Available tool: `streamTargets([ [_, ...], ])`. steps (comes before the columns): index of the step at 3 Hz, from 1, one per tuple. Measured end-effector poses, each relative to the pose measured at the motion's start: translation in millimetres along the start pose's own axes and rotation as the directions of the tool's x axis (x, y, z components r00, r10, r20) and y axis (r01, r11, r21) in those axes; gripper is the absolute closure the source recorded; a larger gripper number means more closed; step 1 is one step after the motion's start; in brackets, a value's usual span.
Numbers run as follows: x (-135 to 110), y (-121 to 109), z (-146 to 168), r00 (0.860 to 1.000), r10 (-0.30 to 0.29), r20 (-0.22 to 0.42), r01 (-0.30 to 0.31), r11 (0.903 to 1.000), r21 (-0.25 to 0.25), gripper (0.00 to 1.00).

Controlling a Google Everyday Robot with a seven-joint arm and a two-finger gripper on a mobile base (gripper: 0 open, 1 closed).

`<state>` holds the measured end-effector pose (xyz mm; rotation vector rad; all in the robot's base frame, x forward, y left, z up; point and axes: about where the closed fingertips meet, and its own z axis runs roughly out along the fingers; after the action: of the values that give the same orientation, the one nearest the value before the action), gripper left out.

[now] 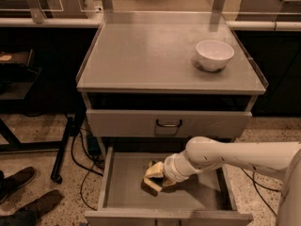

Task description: Place sponge into middle drawer

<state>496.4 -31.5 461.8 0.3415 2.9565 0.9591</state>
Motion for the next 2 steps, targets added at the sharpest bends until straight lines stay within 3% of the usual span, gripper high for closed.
streamTargets([
  [2, 10, -21, 39, 0.999, 0.039, -0.011, -0.039, 0.9974, 0.06, 1.0],
])
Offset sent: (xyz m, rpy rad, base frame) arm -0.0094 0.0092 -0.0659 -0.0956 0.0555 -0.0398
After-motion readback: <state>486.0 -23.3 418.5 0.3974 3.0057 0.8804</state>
